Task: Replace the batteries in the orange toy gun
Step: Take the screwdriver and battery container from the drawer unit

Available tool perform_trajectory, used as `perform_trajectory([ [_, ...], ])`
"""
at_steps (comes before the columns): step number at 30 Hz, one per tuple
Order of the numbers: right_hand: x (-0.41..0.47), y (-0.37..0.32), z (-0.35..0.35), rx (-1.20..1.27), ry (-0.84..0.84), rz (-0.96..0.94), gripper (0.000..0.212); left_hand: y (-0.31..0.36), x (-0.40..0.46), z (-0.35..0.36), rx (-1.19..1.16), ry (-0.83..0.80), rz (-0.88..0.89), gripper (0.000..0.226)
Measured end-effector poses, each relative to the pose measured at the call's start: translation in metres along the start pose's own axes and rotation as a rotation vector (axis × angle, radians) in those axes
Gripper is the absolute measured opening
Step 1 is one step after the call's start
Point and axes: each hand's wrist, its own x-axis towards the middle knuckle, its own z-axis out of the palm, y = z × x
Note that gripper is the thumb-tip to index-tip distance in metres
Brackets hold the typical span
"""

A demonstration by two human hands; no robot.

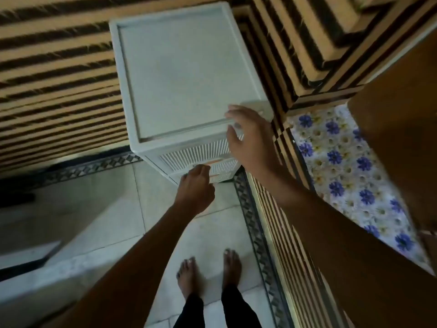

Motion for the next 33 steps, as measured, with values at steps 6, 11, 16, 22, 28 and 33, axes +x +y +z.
perform_trajectory([
  [6, 0.008, 0.047, 0.018, -0.072, 0.034, -0.132, 0.021, -0.02, 0.044, 0.054, 0.119, 0.036, 0.009, 0.074],
  [11, 0.004, 0.053, 0.022, -0.056, 0.06, -0.148, 0.02, -0.018, 0.037, 0.071, 0.099, 0.146, -0.018, 0.076],
  [16, 0.003, 0.048, 0.016, -0.041, 0.026, -0.139, 0.022, -0.008, -0.005, 0.066, 0.022, 0.175, -0.009, 0.053],
  [22, 0.002, 0.04, 0.008, -0.03, -0.06, -0.132, 0.025, 0.022, -0.086, 0.055, -0.054, 0.161, 0.104, 0.053],
  [28, 0.003, 0.032, -0.006, -0.034, -0.225, -0.068, 0.03, 0.032, -0.11, 0.003, -0.075, 0.431, 0.237, 0.023],
  [33, 0.011, 0.03, -0.011, 0.006, -0.297, 0.02, 0.026, 0.019, -0.083, -0.044, -0.14, 0.484, 0.155, 0.051],
])
